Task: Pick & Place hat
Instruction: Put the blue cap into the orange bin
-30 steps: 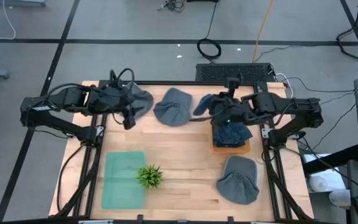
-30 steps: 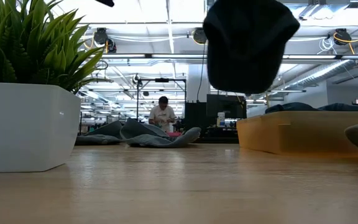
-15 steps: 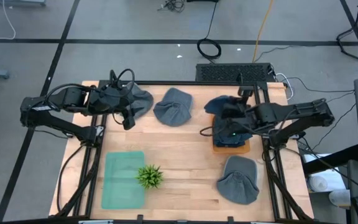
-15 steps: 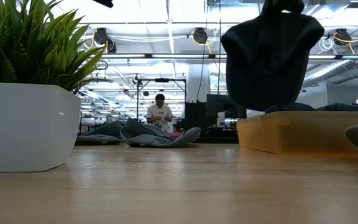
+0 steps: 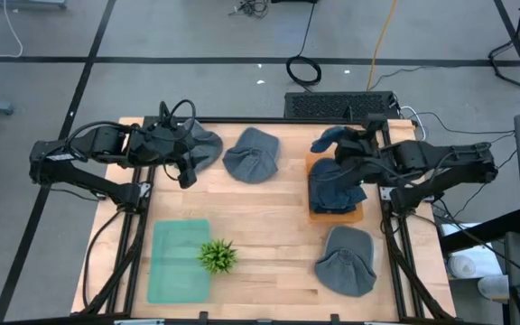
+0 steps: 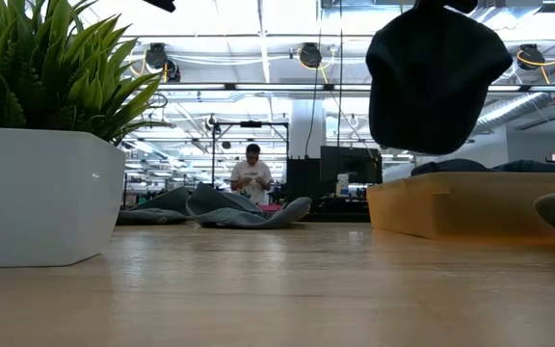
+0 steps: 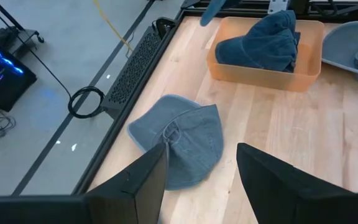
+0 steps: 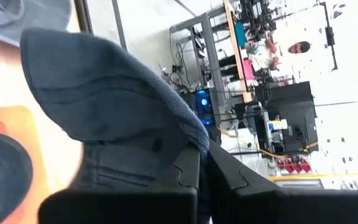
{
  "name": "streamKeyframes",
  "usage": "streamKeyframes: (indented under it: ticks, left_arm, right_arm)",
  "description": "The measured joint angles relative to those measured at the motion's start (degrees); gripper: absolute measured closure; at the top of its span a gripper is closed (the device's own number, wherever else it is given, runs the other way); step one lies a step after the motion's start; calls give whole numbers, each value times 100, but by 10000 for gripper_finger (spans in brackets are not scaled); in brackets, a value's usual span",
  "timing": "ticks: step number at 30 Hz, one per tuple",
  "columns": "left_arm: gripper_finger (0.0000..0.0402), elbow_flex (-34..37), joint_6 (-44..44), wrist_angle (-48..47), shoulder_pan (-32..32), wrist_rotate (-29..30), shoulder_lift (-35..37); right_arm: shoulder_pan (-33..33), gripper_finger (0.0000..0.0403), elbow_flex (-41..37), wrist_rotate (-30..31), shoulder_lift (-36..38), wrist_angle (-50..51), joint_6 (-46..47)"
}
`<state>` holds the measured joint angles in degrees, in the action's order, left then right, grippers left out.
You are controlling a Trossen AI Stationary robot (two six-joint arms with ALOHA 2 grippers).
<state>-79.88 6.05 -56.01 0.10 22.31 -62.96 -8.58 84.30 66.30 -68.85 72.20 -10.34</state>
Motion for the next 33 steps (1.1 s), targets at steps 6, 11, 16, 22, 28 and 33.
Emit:
streamKeyframes:
  ticks: [6,11,16,22,28,33]
  left_arm:
    - [201,0,74,0,0,-79,0]
    - [192,1,57,0,-2,-189,-2]
    - [188,1,61,0,0,-189,-2]
    - [187,0,58,-2,0,-189,-2]
    - [187,1,51,-7,-1,-189,-2]
    - [187,1,49,-9,0,-189,-2]
  right_arm:
    - [74,403,-383,234,64,-4,-229]
    - [74,403,-879,546,93,-20,-612]
    - [63,403,-1184,417,154,-114,-552]
    - [-163,403,-1898,-367,211,-929,-583]
    - [-596,403,-2527,-501,211,-1669,-659]
    - [-994,403,-2587,-513,213,-1702,-397]
